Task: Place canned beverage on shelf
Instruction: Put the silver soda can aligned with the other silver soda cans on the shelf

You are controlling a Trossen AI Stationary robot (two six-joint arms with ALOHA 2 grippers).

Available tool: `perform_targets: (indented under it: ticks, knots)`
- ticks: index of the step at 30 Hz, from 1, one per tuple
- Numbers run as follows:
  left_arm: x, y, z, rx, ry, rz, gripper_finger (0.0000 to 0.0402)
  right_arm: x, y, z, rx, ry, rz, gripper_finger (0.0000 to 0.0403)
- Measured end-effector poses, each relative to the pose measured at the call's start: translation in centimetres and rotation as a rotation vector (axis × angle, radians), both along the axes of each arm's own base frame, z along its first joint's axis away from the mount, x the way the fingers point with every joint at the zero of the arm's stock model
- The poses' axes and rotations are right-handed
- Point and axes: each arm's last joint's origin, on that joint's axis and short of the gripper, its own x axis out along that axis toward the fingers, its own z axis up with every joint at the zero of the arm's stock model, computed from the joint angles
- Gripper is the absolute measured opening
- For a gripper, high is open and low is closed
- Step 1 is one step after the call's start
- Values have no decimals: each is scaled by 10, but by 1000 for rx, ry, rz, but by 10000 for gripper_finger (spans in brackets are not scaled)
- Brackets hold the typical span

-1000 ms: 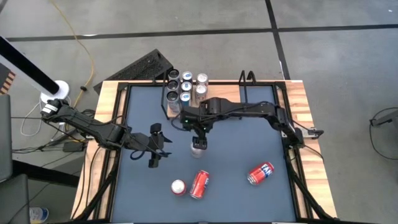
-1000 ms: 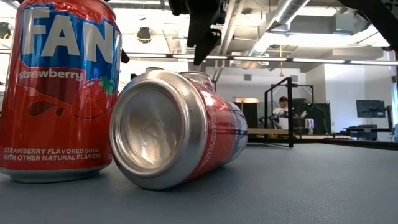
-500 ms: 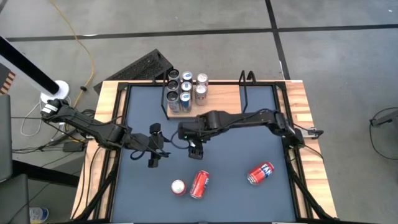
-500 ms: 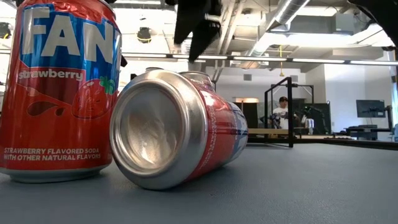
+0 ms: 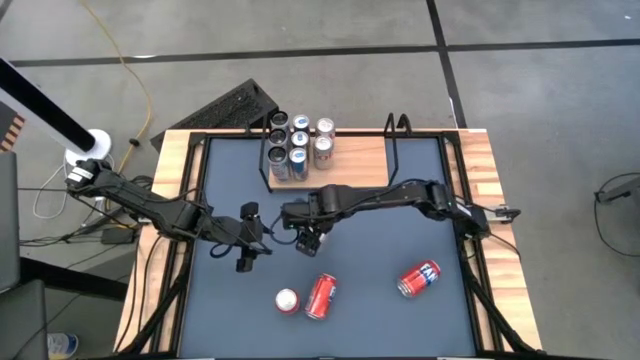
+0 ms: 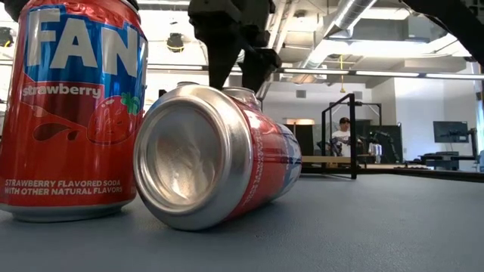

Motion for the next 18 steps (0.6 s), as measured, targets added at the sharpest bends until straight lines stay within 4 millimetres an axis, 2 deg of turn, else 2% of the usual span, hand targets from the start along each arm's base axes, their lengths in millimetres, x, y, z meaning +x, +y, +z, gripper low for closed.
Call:
perform_targets:
  ticks: [6, 14, 18]
  knots:
    - [0, 0, 0, 8, -1, 2, 229, -3, 3, -1, 59, 28, -18, 361]
    - [0, 0, 0, 14, -1, -2, 229, 0, 1, -1, 57, 6, -60, 361]
    - [0, 0, 0, 14, 0, -1, 229, 0, 2, -15, 71, 27, -68, 361]
